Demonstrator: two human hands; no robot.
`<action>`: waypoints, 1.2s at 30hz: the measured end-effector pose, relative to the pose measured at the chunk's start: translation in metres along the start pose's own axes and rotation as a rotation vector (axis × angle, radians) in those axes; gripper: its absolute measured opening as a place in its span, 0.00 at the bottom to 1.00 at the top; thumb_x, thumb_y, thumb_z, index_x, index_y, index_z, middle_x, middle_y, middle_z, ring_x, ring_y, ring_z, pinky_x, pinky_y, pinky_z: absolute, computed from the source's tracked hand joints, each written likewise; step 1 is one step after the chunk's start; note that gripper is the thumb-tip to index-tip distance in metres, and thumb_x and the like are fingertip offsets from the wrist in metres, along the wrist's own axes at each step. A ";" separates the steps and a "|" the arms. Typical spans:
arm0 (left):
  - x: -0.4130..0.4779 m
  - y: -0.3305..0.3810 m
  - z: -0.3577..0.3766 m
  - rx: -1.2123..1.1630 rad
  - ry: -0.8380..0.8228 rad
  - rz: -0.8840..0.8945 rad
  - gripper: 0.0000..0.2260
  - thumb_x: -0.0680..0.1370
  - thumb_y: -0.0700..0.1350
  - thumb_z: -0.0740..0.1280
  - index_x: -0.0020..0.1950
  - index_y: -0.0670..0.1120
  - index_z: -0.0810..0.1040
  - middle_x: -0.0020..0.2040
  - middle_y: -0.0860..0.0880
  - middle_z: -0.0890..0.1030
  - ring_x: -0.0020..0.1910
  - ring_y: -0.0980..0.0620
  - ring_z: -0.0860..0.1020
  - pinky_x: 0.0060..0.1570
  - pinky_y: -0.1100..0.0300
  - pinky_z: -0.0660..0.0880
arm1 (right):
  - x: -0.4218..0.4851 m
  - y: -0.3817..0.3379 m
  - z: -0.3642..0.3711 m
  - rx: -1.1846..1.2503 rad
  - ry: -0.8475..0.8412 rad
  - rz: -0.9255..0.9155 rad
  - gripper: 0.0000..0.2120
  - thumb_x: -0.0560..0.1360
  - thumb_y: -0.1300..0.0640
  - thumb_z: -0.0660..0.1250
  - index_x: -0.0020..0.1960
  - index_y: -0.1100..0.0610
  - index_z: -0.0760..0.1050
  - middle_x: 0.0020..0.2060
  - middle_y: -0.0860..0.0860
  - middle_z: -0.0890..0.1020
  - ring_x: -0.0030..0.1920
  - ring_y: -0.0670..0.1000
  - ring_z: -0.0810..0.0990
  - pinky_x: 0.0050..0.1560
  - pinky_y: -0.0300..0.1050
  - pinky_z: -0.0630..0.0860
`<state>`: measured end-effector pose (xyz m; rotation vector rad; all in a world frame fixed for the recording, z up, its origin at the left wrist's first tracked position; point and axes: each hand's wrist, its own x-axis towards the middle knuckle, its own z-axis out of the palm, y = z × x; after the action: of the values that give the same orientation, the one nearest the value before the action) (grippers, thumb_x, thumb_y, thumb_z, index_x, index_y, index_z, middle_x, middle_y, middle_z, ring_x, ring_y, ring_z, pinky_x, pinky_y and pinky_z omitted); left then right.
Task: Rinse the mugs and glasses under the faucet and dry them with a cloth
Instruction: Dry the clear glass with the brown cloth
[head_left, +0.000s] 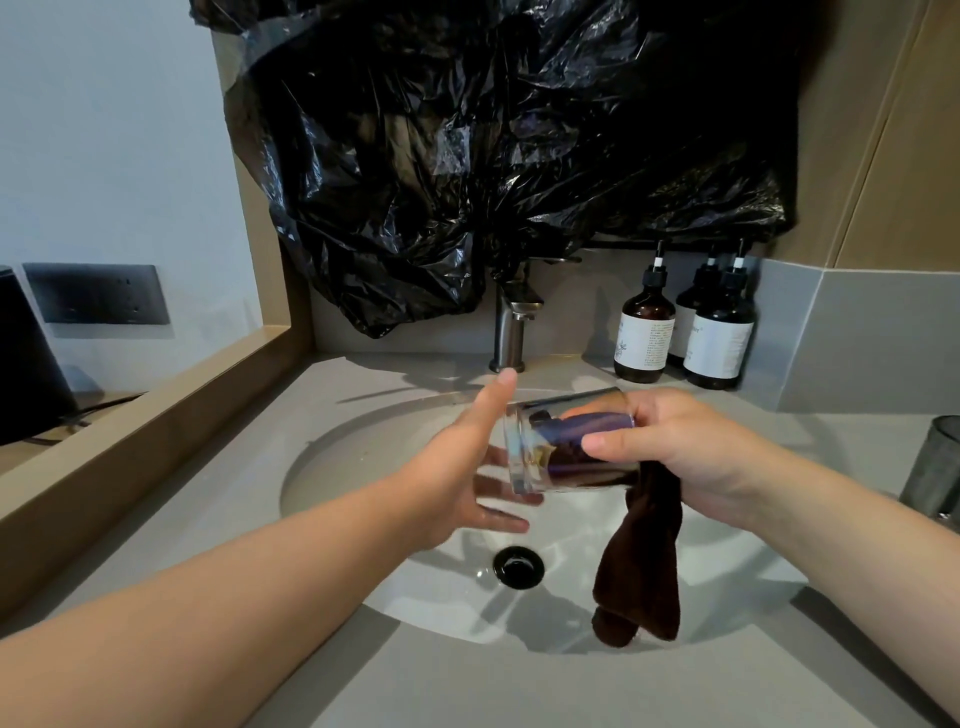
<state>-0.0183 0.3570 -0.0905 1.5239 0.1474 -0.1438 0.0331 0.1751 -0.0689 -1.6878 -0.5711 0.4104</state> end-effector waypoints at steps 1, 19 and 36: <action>0.000 0.000 0.000 -0.075 -0.055 -0.074 0.32 0.70 0.71 0.58 0.66 0.53 0.71 0.57 0.41 0.81 0.49 0.39 0.83 0.44 0.47 0.81 | 0.000 0.002 0.002 -0.013 -0.003 -0.015 0.24 0.60 0.61 0.71 0.56 0.65 0.79 0.50 0.61 0.84 0.53 0.60 0.82 0.59 0.50 0.76; -0.007 0.000 0.013 0.093 0.134 0.361 0.06 0.77 0.51 0.67 0.50 0.50 0.76 0.49 0.43 0.80 0.46 0.44 0.82 0.34 0.56 0.81 | -0.015 -0.016 0.014 0.541 -0.085 0.169 0.30 0.75 0.38 0.53 0.50 0.59 0.84 0.52 0.57 0.84 0.51 0.53 0.84 0.45 0.47 0.82; -0.008 -0.006 0.005 0.444 0.032 0.461 0.20 0.75 0.65 0.60 0.64 0.64 0.62 0.59 0.54 0.75 0.54 0.60 0.75 0.53 0.64 0.75 | -0.005 -0.003 0.007 0.416 -0.044 0.140 0.21 0.65 0.54 0.72 0.54 0.65 0.80 0.49 0.63 0.83 0.46 0.58 0.84 0.45 0.49 0.82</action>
<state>-0.0268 0.3521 -0.0946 1.9616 -0.2272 0.2316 0.0242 0.1783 -0.0681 -1.3236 -0.3689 0.6231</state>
